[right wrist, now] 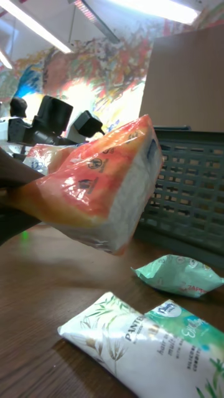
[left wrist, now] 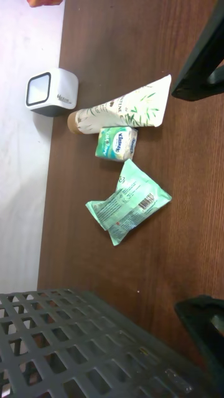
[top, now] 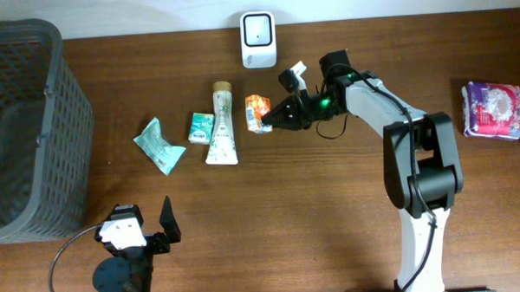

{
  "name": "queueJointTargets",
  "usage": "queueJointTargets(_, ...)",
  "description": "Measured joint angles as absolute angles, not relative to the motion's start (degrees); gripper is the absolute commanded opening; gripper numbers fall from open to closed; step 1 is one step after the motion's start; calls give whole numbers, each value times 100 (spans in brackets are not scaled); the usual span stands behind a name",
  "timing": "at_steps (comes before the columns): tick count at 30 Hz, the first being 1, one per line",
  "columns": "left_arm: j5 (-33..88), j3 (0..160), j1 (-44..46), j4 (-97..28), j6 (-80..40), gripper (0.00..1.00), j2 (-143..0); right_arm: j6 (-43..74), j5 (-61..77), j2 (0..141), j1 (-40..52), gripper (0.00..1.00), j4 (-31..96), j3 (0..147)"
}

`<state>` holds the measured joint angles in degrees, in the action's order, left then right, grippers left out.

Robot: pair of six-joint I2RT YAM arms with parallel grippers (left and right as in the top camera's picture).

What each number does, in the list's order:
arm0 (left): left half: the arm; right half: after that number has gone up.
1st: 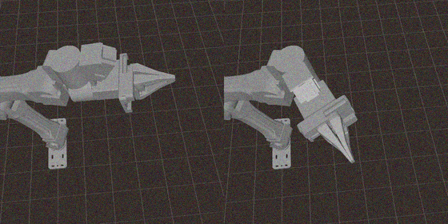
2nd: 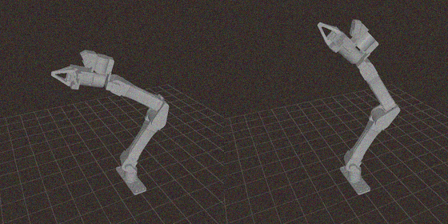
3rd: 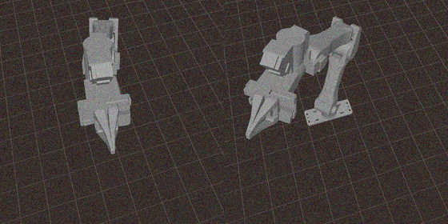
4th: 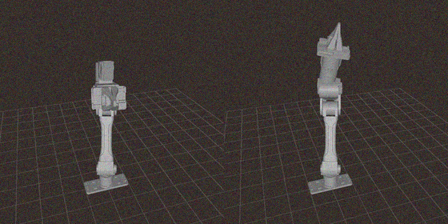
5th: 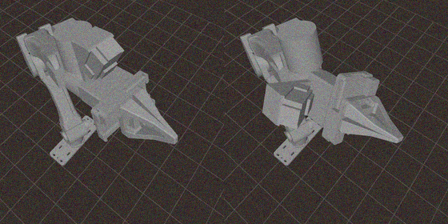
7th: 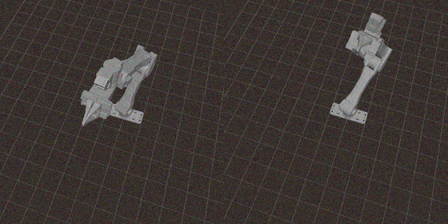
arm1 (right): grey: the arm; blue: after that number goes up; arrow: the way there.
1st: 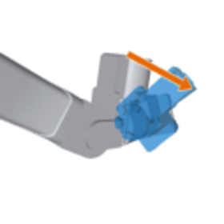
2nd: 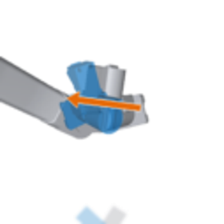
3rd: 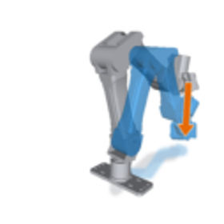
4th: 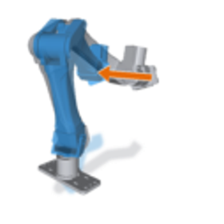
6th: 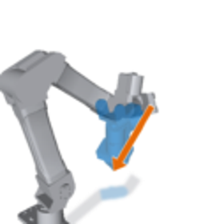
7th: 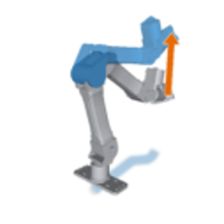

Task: Scan the item barcode
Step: 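Lift the orange box with the right gripper, then hold the orange box up in front of the white scanner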

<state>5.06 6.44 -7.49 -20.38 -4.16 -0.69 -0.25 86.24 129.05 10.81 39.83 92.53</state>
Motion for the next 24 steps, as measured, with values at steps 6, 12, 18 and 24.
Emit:
queueJointTargets(6, 506, 644, -749, -2040, -416, 99, -69, 34, 6643, 12895, 1227, 4, 4928, 9386)
queueJointTargets(12, 506, 644, -749, -2040, -416, 99, -69, 130, 3997, 12661, 1411, 4, 6003, 10401)
queueJointTargets(18, 506, 644, -749, -2038, -416, 99, -69, 58, 762, 12333, 1697, 4, 5695, 11393)
queueJointTargets(24, 506, 644, -749, -2038, -416, 99, -69, -899, -1302, 12328, 2110, 4, 4469, 11432)
